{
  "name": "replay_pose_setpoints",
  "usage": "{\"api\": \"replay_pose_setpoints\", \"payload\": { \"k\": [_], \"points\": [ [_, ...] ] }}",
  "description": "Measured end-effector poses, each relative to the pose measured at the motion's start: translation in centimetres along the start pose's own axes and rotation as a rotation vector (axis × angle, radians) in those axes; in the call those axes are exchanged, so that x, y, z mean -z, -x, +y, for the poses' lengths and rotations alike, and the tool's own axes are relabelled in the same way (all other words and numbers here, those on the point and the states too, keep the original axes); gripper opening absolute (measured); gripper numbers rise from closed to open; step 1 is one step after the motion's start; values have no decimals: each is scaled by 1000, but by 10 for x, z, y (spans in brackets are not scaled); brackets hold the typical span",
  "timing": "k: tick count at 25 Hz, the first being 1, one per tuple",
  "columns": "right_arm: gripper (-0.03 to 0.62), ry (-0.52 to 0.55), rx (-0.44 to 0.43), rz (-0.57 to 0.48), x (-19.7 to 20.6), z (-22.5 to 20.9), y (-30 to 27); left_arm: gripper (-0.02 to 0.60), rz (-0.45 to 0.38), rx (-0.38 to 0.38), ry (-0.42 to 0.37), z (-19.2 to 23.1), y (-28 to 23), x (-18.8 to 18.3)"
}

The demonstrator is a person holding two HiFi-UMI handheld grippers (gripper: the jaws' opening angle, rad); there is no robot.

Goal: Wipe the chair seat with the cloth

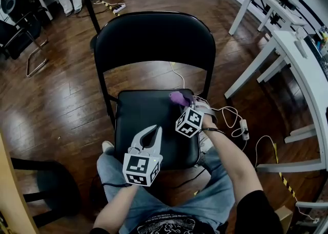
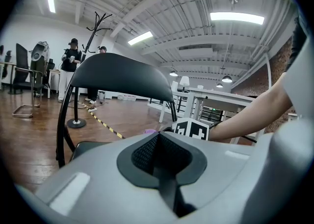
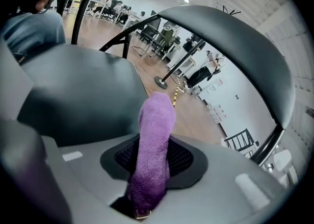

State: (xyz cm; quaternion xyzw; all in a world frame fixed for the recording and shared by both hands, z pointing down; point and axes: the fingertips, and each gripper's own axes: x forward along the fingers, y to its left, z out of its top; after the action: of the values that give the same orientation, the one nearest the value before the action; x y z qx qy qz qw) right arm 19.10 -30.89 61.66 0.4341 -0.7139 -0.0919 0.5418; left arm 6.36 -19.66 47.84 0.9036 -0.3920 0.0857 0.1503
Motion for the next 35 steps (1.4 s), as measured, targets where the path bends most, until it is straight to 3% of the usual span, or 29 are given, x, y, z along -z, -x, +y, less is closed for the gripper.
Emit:
{"api": "replay_pose_setpoints", "payload": {
  "k": [14, 35],
  "points": [
    [112, 10, -56, -22, 5, 59, 41, 5, 18, 11, -1, -22, 14, 11],
    [112, -28, -65, -38, 37, 148, 131, 5, 32, 46, -12, -74, 57, 39]
  ]
}}
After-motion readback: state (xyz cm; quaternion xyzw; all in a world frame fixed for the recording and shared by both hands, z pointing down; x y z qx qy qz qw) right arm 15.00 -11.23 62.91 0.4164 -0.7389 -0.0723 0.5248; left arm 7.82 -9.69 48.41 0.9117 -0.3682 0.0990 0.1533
